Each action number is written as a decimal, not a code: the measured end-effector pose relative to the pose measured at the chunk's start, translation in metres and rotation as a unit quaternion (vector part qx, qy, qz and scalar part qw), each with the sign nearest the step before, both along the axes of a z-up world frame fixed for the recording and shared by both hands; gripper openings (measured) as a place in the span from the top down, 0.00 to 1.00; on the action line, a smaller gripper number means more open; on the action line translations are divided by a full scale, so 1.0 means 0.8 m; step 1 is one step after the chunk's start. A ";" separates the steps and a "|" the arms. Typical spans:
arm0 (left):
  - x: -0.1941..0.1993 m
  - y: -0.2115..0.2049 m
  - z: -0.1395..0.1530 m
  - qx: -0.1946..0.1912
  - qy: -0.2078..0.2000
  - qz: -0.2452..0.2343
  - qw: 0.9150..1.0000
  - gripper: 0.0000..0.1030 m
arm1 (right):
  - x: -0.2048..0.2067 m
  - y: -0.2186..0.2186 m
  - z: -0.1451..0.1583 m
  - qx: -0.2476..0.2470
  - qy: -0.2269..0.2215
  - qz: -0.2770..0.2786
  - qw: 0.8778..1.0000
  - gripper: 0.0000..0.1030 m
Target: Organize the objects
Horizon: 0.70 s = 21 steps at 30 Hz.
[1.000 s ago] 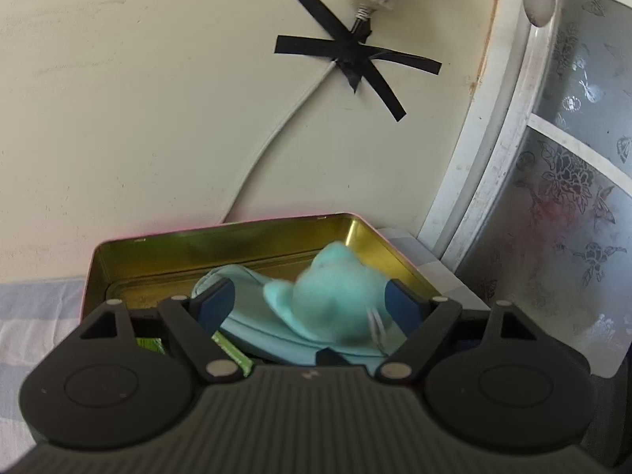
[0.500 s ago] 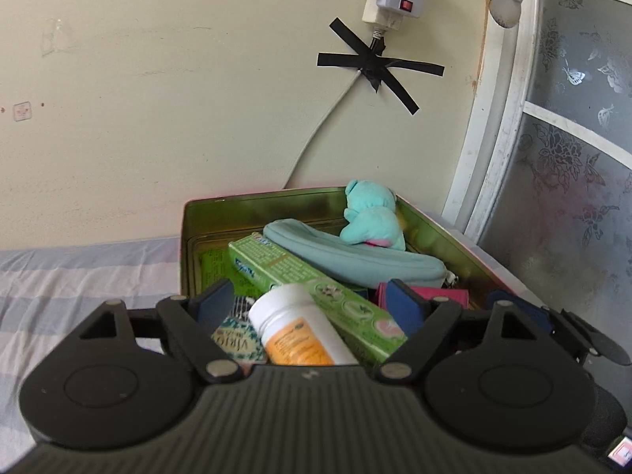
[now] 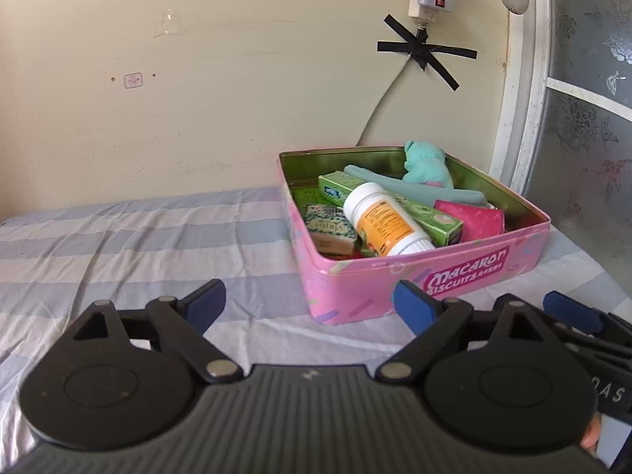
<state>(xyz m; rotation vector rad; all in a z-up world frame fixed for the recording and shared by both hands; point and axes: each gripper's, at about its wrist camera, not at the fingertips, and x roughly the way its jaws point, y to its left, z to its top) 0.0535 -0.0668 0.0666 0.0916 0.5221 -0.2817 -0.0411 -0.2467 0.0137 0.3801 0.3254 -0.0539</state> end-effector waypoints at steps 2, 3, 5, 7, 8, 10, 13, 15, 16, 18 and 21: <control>-0.007 0.008 -0.005 0.001 -0.001 0.008 1.000 0.09 | -0.007 0.001 0.000 0.010 0.002 -0.006 1.000 0.18; -0.009 0.012 -0.007 0.002 -0.001 0.011 1.000 0.08 | -0.010 0.002 0.001 0.014 0.001 -0.008 1.000 0.18; -0.016 0.019 -0.013 0.003 0.001 0.017 1.000 0.08 | -0.016 0.005 0.003 0.018 -0.001 -0.012 1.000 0.15; -0.018 0.024 -0.018 0.002 0.006 0.020 1.000 0.06 | -0.020 0.009 0.007 0.018 -0.005 -0.013 1.000 0.09; -0.020 0.027 -0.020 0.001 0.010 0.022 1.000 0.06 | -0.022 0.011 0.009 0.018 -0.006 -0.013 1.000 0.08; -0.022 0.031 -0.024 0.001 0.015 0.026 1.000 0.05 | -0.024 0.016 0.012 0.016 -0.009 -0.011 1.000 0.05; -0.023 0.034 -0.027 0.002 0.023 0.030 0.999 0.05 | -0.026 0.023 0.016 0.012 -0.014 -0.011 1.000 0.00; -0.023 0.036 -0.029 0.002 0.027 0.032 0.999 0.04 | -0.025 0.026 0.018 0.010 -0.014 -0.009 1.000 0.00; -0.022 0.037 -0.029 0.002 0.029 0.035 0.999 0.04 | -0.025 0.028 0.019 0.009 -0.014 -0.008 1.000 0.00; -0.020 0.039 -0.031 0.001 0.033 0.040 0.999 0.02 | -0.024 0.031 0.019 0.007 -0.013 -0.007 1.000 0.00; -0.018 0.042 -0.034 0.001 0.036 0.048 0.998 0.00 | -0.021 0.032 0.017 0.007 -0.011 -0.007 1.000 0.00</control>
